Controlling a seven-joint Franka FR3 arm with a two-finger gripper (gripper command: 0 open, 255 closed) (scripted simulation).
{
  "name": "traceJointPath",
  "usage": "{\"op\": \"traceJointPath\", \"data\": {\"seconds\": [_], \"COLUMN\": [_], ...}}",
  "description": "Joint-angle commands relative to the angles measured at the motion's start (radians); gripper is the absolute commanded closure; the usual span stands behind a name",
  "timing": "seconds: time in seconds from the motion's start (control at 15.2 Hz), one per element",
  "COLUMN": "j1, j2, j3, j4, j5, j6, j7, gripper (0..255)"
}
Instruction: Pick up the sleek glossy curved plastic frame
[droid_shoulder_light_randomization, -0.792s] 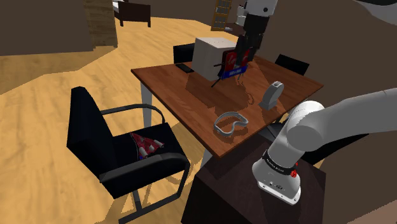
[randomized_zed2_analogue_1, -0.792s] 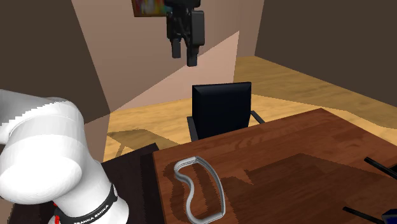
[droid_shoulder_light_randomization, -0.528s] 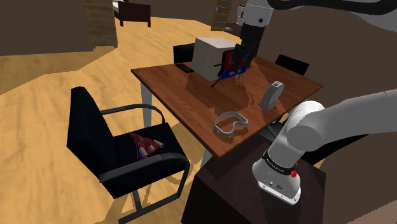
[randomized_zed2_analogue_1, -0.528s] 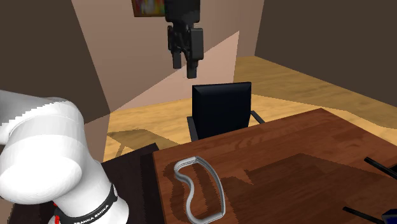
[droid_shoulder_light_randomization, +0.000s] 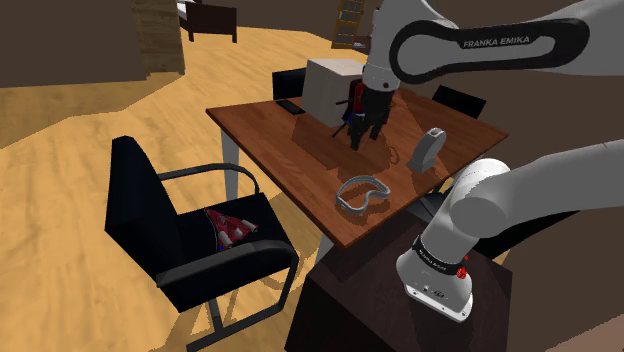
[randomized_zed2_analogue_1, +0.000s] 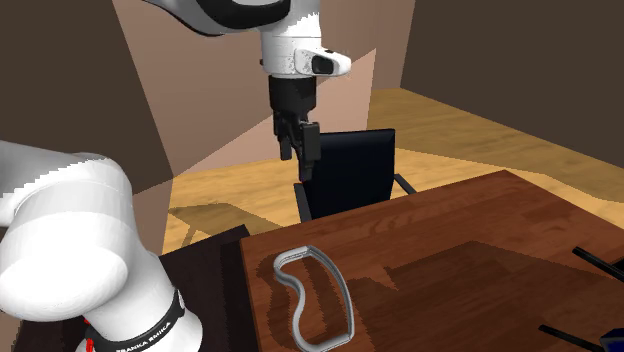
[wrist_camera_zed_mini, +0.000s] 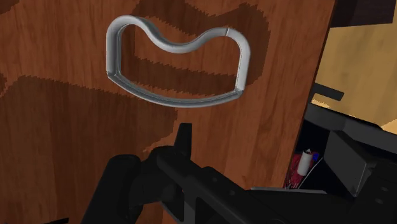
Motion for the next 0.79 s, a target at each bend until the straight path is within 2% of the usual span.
{"op": "traceJointPath", "data": {"seconds": [0.0,0.4,0.73], "j1": [0.0,-0.013,-0.04], "j2": [0.011,0.122,0.294], "j3": [0.011,0.039,0.071], "j4": [-0.054,-0.195,-0.268], "j5": [-0.001,-0.015,-0.05], "j6": [0.068,0.322,0.567], "j7": [0.019,0.073,0.137], "gripper": [0,0,0]}}
